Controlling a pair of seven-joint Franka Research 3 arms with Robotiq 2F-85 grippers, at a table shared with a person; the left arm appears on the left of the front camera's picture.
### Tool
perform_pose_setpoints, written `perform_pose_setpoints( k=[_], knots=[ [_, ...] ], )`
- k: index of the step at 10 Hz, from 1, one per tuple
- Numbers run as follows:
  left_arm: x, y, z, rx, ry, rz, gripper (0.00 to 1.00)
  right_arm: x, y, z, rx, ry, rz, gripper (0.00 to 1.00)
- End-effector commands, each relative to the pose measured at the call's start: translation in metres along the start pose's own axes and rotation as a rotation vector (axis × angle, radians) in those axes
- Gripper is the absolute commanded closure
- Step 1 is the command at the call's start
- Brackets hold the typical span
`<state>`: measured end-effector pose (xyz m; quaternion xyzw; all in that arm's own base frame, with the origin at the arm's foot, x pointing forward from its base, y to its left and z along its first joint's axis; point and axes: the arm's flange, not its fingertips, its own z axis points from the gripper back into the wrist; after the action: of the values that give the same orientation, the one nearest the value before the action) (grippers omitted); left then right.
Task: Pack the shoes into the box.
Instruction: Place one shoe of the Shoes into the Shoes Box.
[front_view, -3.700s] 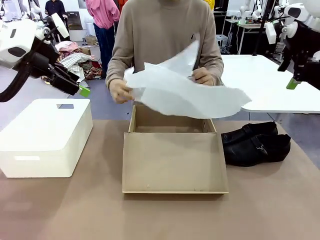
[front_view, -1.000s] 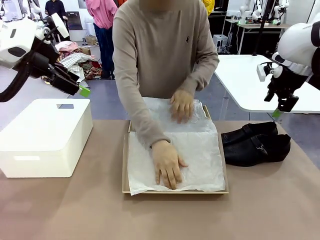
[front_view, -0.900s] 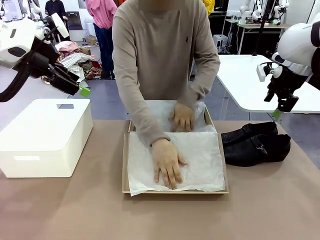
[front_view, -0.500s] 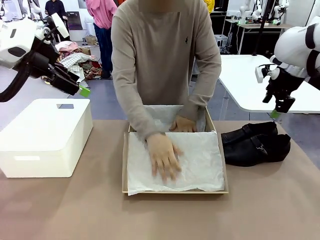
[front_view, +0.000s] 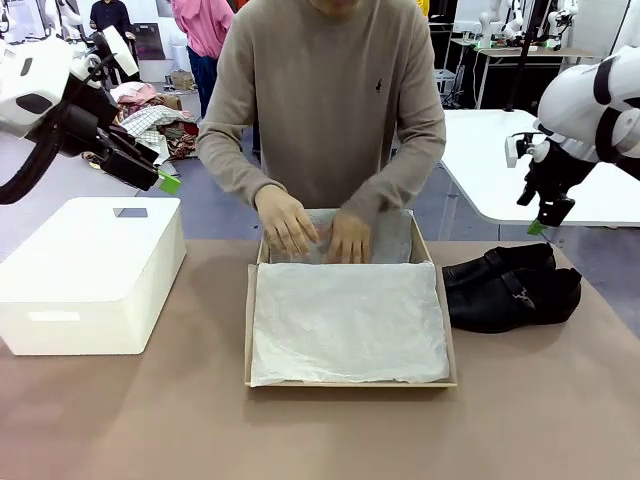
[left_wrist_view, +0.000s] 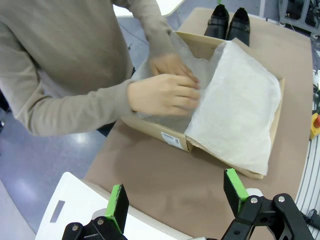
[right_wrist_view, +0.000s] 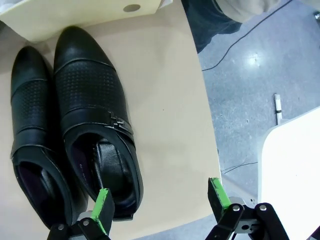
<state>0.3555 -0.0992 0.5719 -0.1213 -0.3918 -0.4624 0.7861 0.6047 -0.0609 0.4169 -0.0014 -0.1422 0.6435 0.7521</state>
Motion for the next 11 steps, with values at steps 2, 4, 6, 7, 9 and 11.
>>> perform_pose_setpoints(
  k=[2, 4, 6, 7, 9, 11],
  knots=[
    [-0.001, 0.001, 0.0, -0.016, -0.014, -0.008, 0.0, -0.008, -0.009, -0.015, 0.019, -0.032, 0.054, 0.0],
    [-0.001, 0.001, 0.0, -0.016, -0.014, -0.008, 0.0, -0.011, -0.012, -0.027, 0.031, -0.037, 0.06, 0.0],
    [-0.001, 0.001, 0.0, -0.016, -0.014, -0.008, 0.0, -0.013, -0.015, -0.038, 0.054, -0.032, 0.065, 0.0],
    [-0.001, 0.001, 0.0, -0.016, -0.014, -0.008, 0.0, -0.013, -0.016, -0.043, 0.06, -0.02, 0.06, 0.0],
    [-0.001, 0.001, 0.0, -0.016, -0.014, -0.008, 0.0, -0.013, -0.018, -0.048, 0.077, -0.009, 0.056, 0.0],
    [-0.001, 0.001, 0.0, -0.016, -0.014, -0.008, 0.0, -0.012, -0.018, -0.054, 0.086, 0.012, 0.058, 0.0]
  ],
)
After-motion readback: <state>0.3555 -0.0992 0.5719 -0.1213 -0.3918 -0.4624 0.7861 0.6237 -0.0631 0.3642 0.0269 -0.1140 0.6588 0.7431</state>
